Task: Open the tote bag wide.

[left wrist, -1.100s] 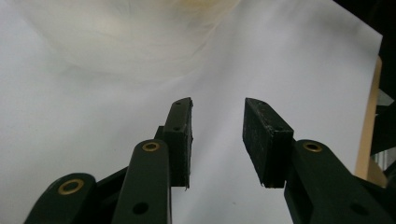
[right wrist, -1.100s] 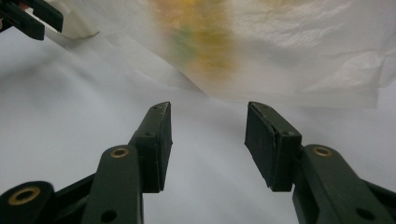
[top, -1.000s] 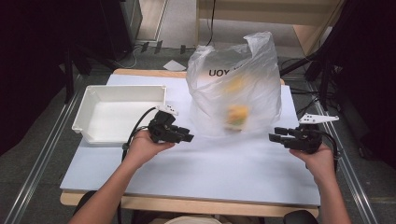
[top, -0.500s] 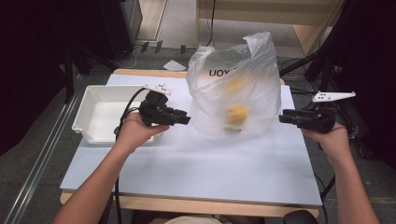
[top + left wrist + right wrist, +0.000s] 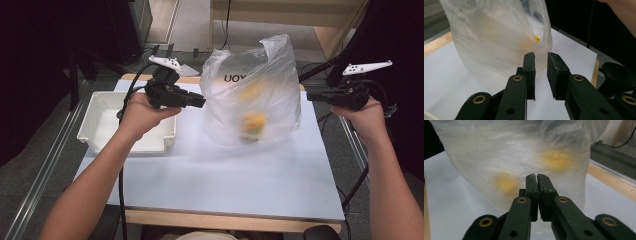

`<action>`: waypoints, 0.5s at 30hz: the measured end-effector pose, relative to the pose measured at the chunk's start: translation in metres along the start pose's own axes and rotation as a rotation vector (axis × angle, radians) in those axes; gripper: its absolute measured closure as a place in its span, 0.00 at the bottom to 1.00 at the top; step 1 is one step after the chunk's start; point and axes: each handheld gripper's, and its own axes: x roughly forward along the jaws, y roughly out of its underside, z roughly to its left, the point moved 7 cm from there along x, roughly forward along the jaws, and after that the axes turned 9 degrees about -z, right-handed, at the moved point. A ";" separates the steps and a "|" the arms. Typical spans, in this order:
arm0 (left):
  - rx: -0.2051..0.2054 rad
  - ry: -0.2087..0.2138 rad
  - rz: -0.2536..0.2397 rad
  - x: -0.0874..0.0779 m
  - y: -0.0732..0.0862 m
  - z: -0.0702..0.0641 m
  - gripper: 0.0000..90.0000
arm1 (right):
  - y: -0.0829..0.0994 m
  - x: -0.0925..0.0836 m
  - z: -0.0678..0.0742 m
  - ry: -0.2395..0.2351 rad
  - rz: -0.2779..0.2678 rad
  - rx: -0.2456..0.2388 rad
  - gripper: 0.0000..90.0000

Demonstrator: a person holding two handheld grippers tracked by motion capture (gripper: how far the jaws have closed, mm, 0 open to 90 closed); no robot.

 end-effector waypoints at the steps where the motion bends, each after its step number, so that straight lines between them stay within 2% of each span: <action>1: 0.007 -0.003 0.002 0.000 -0.004 0.000 0.88 | -0.004 0.000 -0.001 -0.003 -0.004 -0.003 1.00; 7: -0.007 -0.015 -0.009 0.002 -0.031 0.006 0.95 | -0.029 0.001 -0.012 -0.028 -0.015 -0.009 1.00; 10: -0.006 -0.022 -0.011 0.004 -0.043 0.009 0.96 | -0.041 0.003 -0.015 -0.044 -0.026 -0.028 1.00; 15: 0.019 -0.042 -0.012 0.008 -0.064 0.009 0.96 | -0.060 0.009 -0.016 -0.030 -0.013 -0.041 1.00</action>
